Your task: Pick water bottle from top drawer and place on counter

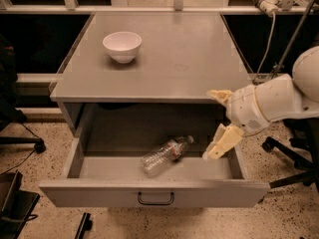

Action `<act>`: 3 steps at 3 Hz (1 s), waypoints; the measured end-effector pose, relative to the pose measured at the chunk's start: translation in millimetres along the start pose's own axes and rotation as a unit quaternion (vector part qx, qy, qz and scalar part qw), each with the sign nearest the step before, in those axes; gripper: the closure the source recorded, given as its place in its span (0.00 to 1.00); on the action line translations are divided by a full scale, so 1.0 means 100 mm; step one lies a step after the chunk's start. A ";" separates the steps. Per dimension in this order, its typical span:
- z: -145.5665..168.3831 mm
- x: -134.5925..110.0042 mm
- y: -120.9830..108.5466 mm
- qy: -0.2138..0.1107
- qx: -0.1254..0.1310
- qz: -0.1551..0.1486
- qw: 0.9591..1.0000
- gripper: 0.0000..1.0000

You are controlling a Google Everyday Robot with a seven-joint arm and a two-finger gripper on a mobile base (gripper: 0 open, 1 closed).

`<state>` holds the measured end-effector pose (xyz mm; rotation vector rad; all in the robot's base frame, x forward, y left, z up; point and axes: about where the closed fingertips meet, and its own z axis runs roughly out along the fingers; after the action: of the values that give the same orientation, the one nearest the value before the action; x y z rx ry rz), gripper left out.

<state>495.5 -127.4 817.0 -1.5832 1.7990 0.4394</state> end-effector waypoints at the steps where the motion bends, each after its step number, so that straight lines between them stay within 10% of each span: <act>1: 0.41 0.03 -0.14 -0.031 -0.013 -0.017 0.999 0.00; 3: 0.31 0.01 -0.08 -0.020 -0.004 -0.010 1.000 0.00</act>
Offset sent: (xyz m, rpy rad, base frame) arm 0.0233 0.0206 -0.0266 0.0483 -0.0146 0.0499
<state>512.2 -109.2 796.0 -1.5863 1.7520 0.4654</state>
